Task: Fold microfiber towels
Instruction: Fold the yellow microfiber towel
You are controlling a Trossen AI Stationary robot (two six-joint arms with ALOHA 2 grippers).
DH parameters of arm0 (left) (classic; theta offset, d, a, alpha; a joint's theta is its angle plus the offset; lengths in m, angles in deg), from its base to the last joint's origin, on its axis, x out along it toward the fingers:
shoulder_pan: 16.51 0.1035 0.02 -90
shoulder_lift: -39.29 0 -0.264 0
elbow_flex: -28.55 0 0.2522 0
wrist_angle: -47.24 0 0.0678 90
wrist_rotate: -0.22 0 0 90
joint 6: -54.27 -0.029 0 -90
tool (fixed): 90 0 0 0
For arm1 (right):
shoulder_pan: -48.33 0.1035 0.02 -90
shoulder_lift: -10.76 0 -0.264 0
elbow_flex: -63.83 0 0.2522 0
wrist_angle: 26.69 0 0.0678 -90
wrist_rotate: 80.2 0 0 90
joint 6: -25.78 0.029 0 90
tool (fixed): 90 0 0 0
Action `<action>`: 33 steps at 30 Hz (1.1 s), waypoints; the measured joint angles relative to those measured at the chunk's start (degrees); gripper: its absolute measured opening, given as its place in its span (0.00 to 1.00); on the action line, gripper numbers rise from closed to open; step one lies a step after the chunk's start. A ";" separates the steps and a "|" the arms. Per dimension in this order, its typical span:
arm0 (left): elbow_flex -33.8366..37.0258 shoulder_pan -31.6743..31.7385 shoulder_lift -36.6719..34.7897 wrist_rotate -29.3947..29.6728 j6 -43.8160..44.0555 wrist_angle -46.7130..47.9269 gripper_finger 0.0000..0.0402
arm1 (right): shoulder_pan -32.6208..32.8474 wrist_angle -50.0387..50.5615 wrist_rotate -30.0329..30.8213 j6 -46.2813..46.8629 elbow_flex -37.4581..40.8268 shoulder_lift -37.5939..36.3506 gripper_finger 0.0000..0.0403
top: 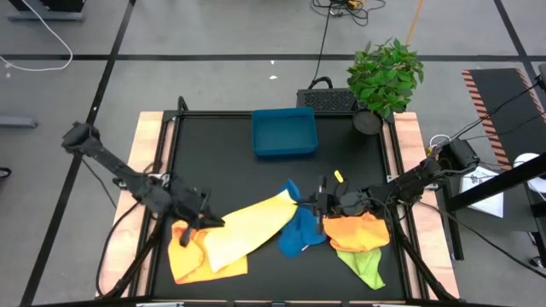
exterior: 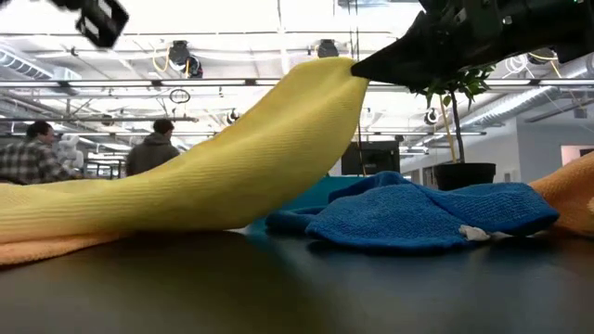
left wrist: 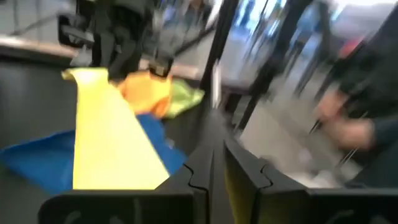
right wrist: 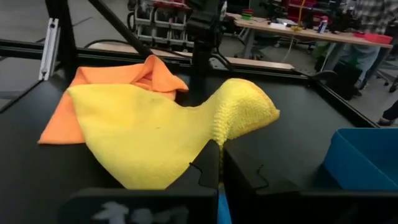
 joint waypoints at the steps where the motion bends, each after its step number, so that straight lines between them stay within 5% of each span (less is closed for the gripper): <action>1: -4.05 -1.04 2.50 2.17 0.57 6.28 0.09 | 0.01 -0.15 -0.01 0.14 0.00 0.00 0.00; 5: -16.53 -3.12 12.11 9.66 10.24 32.21 0.09 | 1.99 -1.28 -0.05 -0.52 0.00 -0.04 0.00; 8: -20.07 -3.66 17.72 10.00 16.59 40.43 0.09 | 5.12 -0.51 -0.19 -3.47 0.00 -1.06 0.00; 15: -18.43 -7.75 25.19 10.57 19.13 34.42 0.09 | 13.43 6.49 -0.06 -7.98 -0.02 -3.72 0.00; 24: -16.24 -7.99 31.55 8.08 27.66 33.14 0.11 | 19.53 17.67 -0.07 1.62 -0.02 -3.76 0.00; 33: -16.22 -8.86 32.60 1.01 29.78 31.85 0.49 | 22.69 19.87 4.02 5.26 -0.02 -4.34 0.00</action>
